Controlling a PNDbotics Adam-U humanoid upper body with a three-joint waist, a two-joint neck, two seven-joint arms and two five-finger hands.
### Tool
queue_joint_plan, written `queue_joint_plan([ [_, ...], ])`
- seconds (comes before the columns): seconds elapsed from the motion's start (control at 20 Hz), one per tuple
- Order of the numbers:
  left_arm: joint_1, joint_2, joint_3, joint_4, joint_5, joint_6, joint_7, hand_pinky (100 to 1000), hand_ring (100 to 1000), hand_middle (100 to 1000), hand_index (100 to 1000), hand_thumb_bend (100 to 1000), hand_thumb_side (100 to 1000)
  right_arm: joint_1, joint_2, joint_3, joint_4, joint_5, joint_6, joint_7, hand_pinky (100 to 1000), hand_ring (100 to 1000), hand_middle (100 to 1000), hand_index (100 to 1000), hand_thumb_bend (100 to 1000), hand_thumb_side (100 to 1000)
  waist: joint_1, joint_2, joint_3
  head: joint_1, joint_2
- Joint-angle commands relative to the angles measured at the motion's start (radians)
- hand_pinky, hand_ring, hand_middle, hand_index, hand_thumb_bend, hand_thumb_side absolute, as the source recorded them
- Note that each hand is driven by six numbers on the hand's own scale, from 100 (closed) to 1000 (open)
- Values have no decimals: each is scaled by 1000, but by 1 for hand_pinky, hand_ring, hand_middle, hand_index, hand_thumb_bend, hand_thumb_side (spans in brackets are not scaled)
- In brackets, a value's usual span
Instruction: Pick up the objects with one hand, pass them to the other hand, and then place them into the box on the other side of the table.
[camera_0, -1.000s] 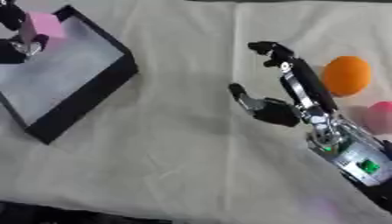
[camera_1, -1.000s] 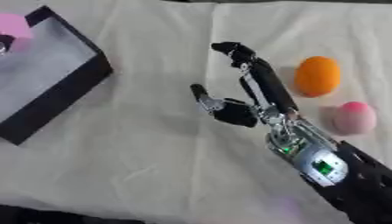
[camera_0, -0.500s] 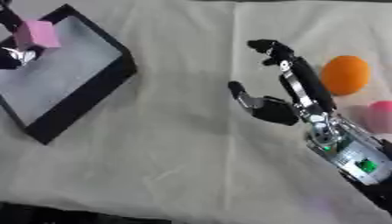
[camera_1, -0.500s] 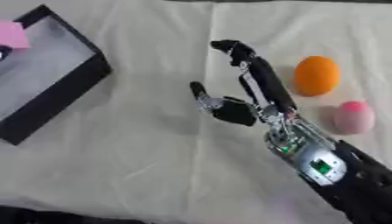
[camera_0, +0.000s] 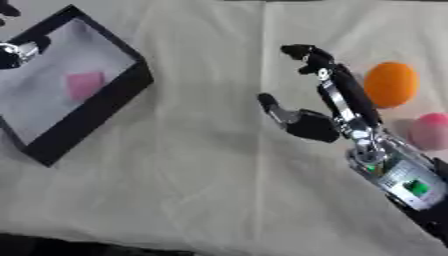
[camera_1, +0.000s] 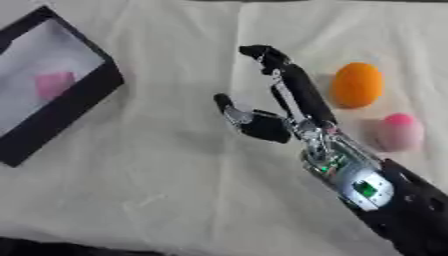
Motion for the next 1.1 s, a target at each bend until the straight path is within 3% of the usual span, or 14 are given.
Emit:
queue_joint_plan([
  [0.05, -23, 23, 17, -18, 9, 1, -3, 885, 729, 736, 765, 465, 499, -4, -14, -12, -21, -2, -2, -2, 763, 874, 847, 902, 389, 535, -4, -10, -1, -5, 1],
  [0.25, -22, 20, 21, -29, 18, 10, 3, 871, 697, 700, 738, 380, 425, -3, -13, -13, -21, -4, -3, -3, 763, 875, 847, 902, 391, 533, -4, -11, -5, -14, 3],
  [0.45, -23, 20, 26, -65, 71, 17, 19, 873, 666, 677, 717, 326, 461, 0, -16, -16, -21, -6, -6, -7, 764, 875, 847, 902, 398, 520, -4, -15, -10, -50, 12],
  [0.5, -24, 22, 26, -76, 85, 16, 18, 873, 666, 677, 717, 326, 461, 1, -17, -17, -21, -6, -9, -8, 765, 875, 849, 902, 387, 599, -4, -16, -12, -59, 14],
  [0.55, -25, 23, 27, -85, 98, 17, 18, 877, 665, 683, 720, 309, 467, 3, -19, -18, -21, -5, -12, -10, 765, 875, 847, 902, 397, 515, -4, -18, -14, -68, 17],
  [0.8, -27, 46, 34, -116, 148, 35, 26, 882, 662, 688, 728, 298, 501, 28, -34, -25, -21, 0, -33, -18, 769, 875, 848, 902, 404, 489, -4, -35, -33, -91, 24],
  [1.1, -6, 94, 38, -113, 174, 53, 33, 881, 652, 670, 722, 279, 495, 96, -68, -24, -21, 23, -82, -19, 780, 875, 846, 898, 429, 430, -13, -69, -77, -81, 24],
])
